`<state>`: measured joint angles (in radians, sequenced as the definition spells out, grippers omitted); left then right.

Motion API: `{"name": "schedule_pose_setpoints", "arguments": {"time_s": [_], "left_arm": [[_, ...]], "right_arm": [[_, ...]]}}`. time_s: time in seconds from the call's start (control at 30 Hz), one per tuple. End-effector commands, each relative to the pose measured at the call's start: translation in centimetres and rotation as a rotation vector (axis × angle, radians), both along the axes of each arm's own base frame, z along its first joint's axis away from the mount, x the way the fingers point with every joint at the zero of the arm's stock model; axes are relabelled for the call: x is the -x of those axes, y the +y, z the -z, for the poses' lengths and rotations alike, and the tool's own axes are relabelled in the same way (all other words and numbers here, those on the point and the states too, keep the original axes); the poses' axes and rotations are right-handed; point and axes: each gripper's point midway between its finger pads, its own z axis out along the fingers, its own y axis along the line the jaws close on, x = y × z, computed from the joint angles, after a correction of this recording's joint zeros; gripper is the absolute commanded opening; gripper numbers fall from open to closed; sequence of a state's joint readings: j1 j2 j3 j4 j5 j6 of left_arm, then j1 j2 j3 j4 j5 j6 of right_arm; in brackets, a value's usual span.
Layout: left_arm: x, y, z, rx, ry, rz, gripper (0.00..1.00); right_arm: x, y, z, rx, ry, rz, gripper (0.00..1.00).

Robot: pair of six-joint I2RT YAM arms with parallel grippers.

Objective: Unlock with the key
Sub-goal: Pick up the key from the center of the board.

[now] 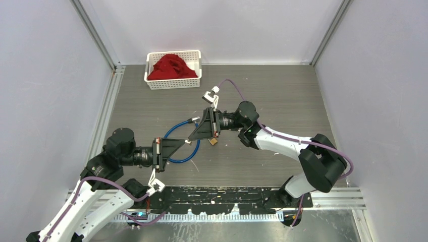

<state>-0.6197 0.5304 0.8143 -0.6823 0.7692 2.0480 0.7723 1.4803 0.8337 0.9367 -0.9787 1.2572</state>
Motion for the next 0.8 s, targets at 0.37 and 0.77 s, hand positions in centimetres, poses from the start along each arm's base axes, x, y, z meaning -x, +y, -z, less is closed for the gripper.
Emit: {"name": "schedule_pose_setpoints", "arguments": {"time_s": [0.37, 0.77], "left_arm": [[-0.6, -0.5, -1.6, -0.013, -0.276, 0.039, 0.0], [-1.1, -0.3, -1.2, -0.026, -0.282, 0.011, 0.0]], "right_arm": [[1.2, 0.0, -1.4, -0.07, -0.016, -0.019, 0.25], [1.1, 0.0, -1.9, -0.083, -0.017, -0.012, 0.01]]}}
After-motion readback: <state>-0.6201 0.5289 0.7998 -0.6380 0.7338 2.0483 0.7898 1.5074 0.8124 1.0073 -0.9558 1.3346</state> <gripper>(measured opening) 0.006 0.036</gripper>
